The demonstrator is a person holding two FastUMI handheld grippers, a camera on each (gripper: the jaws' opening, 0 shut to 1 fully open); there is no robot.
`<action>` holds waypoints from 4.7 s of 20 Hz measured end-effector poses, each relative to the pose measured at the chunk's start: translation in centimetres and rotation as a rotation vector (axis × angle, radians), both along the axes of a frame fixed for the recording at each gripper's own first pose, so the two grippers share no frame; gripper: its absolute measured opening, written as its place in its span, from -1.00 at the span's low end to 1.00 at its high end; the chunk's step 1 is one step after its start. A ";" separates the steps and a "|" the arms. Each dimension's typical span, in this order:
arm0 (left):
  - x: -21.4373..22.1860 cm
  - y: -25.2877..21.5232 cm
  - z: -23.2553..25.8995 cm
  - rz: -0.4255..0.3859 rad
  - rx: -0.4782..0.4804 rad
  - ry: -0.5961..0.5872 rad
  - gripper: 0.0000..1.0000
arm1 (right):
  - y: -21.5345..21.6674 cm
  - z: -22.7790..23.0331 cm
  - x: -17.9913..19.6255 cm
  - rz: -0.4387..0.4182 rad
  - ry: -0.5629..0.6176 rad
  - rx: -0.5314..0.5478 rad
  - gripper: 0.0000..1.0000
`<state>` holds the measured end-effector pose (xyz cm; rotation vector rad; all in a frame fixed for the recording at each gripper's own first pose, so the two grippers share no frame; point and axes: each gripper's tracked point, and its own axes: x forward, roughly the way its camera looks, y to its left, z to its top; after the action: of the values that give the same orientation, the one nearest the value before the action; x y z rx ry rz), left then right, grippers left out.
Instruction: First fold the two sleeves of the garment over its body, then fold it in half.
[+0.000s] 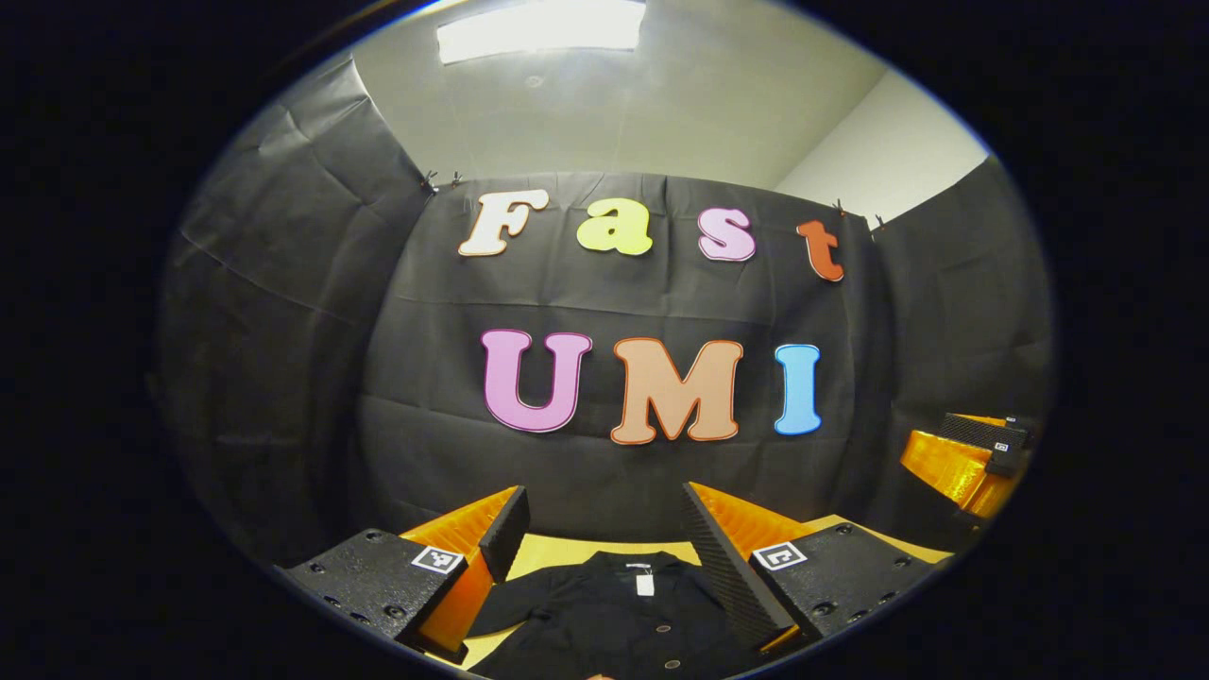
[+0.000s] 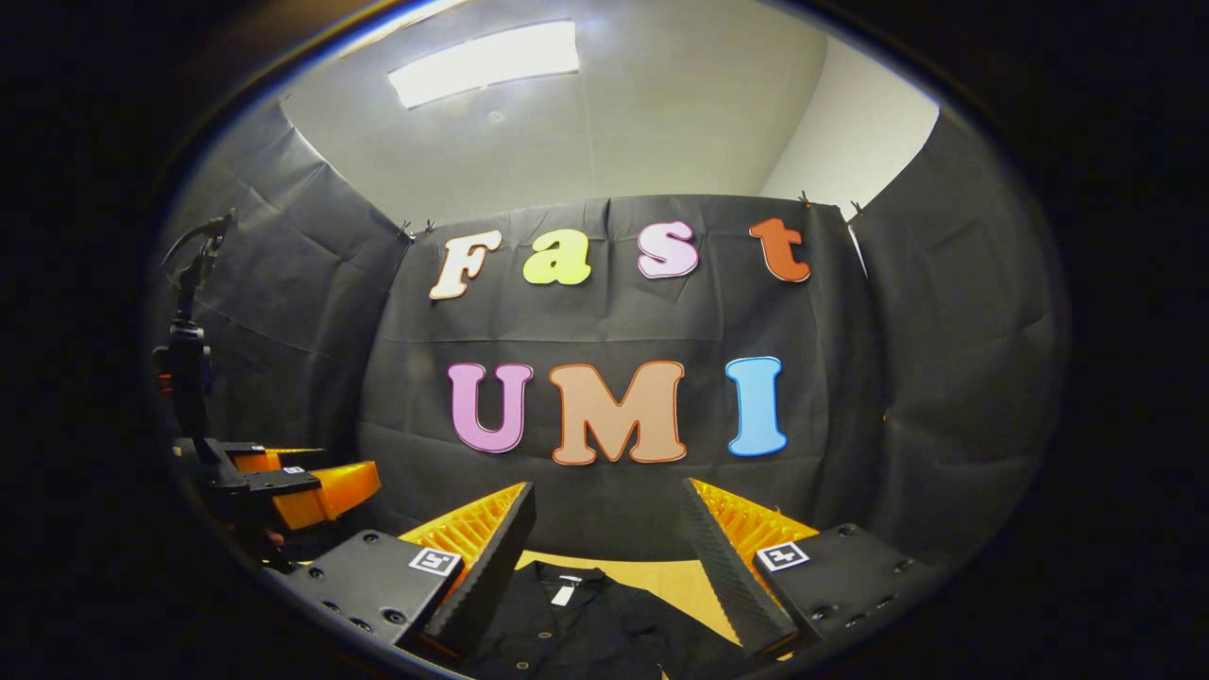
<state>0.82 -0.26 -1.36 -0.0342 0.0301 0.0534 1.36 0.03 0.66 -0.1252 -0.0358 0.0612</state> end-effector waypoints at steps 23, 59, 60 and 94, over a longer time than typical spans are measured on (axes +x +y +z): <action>-0.1 0.6 0.1 0.005 0.004 -0.019 0.94 | -1.2 0.7 0.1 -0.007 -0.022 -0.008 0.96; 0.1 -4.1 -0.8 0.021 0.043 0.029 0.94 | -27.7 -27.5 -2.8 -0.363 0.839 -0.260 1.00; 0.2 -4.4 -0.8 0.019 0.046 0.029 0.94 | -28.3 -29.0 -3.7 -0.367 0.890 -0.247 1.00; 1.4 1.1 -2.0 0.070 0.094 0.025 0.89 | -14.7 -23.6 4.4 -0.131 0.731 0.068 -0.94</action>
<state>2.21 0.84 -3.34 0.0596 0.0518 0.1248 5.72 -14.66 -22.95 -0.0315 0.6994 -0.0278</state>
